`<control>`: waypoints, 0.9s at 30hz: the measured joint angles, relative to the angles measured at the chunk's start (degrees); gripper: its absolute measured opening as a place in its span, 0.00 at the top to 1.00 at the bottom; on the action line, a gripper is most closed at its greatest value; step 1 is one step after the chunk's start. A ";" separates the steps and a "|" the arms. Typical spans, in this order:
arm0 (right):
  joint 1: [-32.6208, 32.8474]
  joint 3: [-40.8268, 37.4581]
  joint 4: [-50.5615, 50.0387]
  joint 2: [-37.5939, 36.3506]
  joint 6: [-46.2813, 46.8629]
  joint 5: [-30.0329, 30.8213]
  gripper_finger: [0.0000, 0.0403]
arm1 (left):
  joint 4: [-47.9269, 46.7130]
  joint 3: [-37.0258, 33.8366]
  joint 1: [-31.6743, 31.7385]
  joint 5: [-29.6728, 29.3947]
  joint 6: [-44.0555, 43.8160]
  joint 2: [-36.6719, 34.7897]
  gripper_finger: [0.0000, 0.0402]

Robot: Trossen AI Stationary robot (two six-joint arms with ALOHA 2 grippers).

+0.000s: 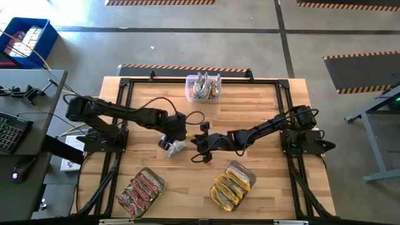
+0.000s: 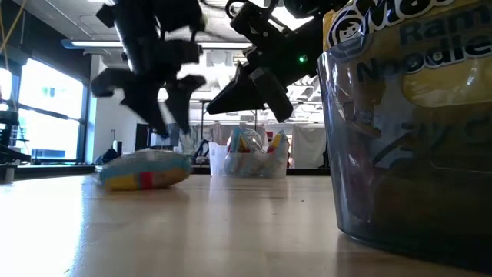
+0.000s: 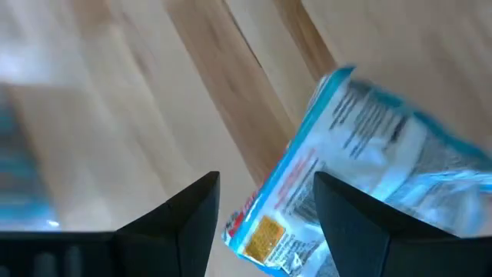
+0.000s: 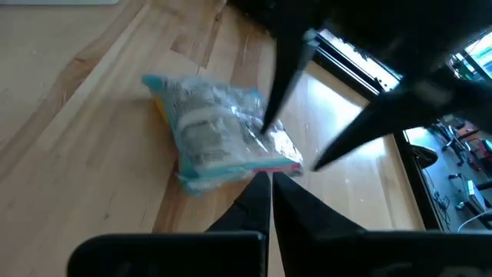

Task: Sort Maruchan noodles
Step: Put the light blue noodle pack into the transparent bin

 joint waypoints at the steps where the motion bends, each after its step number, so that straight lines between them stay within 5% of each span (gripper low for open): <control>1: 0.00 0.00 -0.02 0.00 0.10 0.00 1.00 | -1.06 0.00 -0.18 -0.06 0.01 0.87 0.50; 12: 0.55 0.00 -2.95 0.00 0.17 2.89 1.00 | -14.40 -2.93 -12.57 -5.21 -13.99 -6.26 0.57; 27: 0.50 -0.02 -1.24 0.00 -1.28 3.11 1.00 | 1.90 -16.30 -23.10 -18.18 -14.97 -4.67 0.58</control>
